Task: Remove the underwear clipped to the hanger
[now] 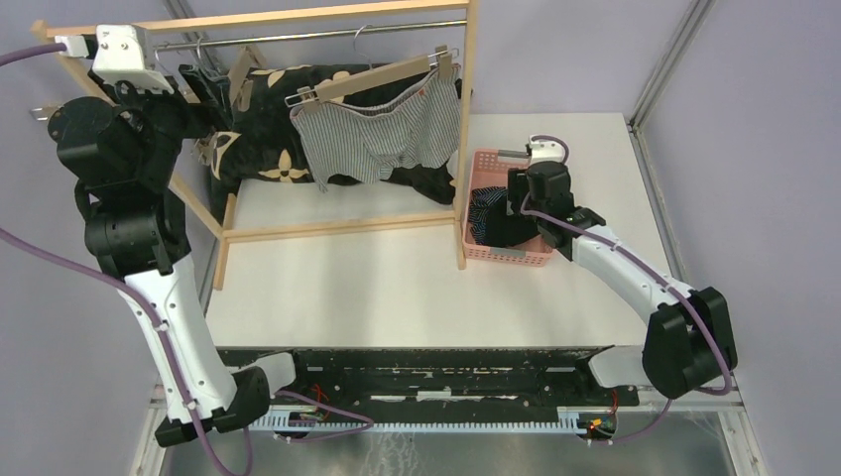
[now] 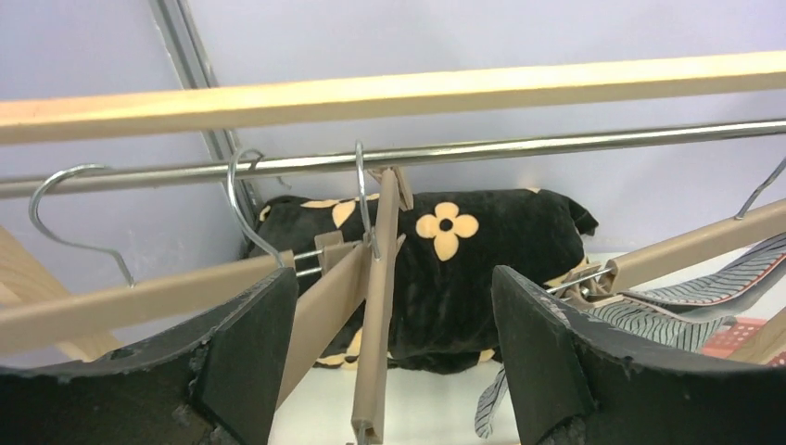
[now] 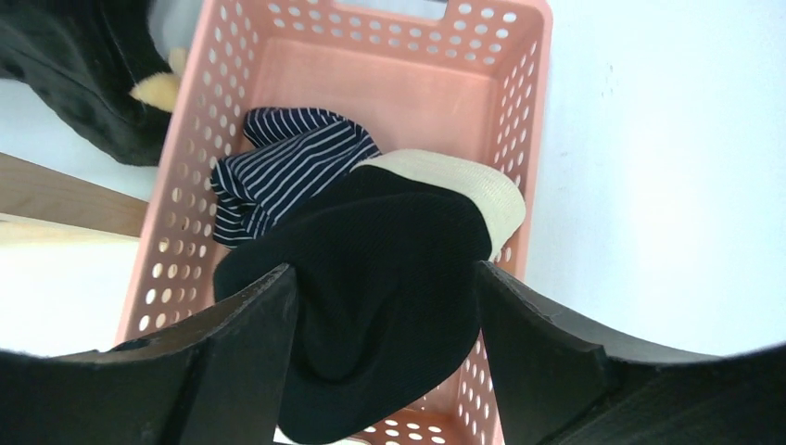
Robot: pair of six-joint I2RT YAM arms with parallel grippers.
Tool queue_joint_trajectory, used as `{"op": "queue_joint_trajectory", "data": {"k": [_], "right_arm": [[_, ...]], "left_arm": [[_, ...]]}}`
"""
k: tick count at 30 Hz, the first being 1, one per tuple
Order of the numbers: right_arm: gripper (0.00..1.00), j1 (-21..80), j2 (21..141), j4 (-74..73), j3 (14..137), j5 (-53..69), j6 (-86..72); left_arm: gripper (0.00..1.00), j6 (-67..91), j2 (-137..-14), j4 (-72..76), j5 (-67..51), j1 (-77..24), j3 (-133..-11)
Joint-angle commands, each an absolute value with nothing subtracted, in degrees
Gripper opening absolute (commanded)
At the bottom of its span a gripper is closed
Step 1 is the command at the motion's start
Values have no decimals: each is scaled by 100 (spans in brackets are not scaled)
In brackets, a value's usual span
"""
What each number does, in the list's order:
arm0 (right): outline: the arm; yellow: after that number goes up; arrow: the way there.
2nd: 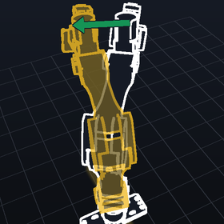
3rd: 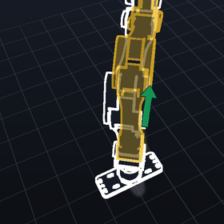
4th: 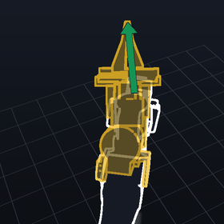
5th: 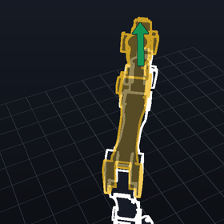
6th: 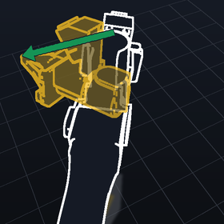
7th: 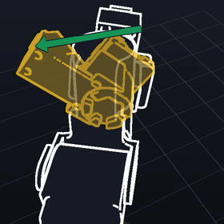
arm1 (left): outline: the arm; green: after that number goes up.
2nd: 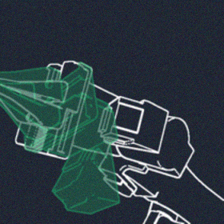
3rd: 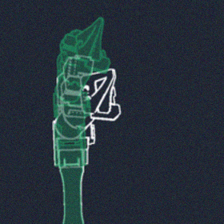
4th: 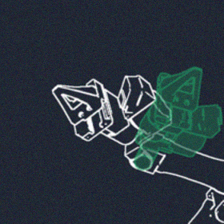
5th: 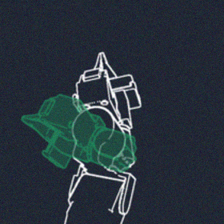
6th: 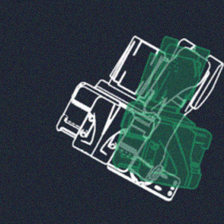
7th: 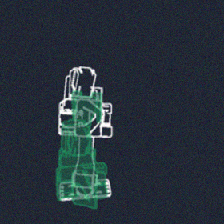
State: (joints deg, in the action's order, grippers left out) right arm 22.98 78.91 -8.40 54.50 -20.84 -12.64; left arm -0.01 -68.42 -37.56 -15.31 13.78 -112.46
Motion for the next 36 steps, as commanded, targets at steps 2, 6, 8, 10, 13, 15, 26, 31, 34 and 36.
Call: {"op": "queue_joint_trajectory", "data": {"k": [2, 6, 8, 10, 13, 15, 26, 31, 34, 36], "right_arm": [[77, 2281, 7289, -672, 5471, -1977, -1299], [78, 2281, 6890, -578, 5363, -1949, -1216], [78, 2285, 6780, -583, 5354, -1937, -1188], [78, 2285, 6723, -578, 5328, -1906, -1190], [78, 2285, 6714, -595, 5304, -1868, -1174], [78, 2285, 6731, -590, 5292, -1874, -1154], [78, 2284, 6785, -575, 5269, -1862, -1143], [77, 2291, 6761, -589, 5261, -1854, -1160], [77, 2293, 6709, -594, 5272, -1839, -1156], [77, 2292, 6696, -597, 5279, -1822, -1151]], "left_arm": [[85, 141, -6549, -3549, -1141, 1404, -11391], [86, 134, -6414, -3363, -1043, 1399, -11320], [86, 115, -6428, -3345, -1071, 1398, -11273], [86, 138, -6495, -3343, -1122, 1408, -11143], [86, 214, -6434, -3082, -1402, 1406, -10731], [86, 337, -6305, -2650, -1717, 1400, -10306], [81, 1032, -6628, -1814, -4162, 1397, -10490], [80, 1362, -6828, -1611, -4918, 1397, -10510], [78, 1493, -6835, -1447, -5219, 1389, -10380], [78, 1516, -6841, -1409, -5240, 1374, -10321]]}}
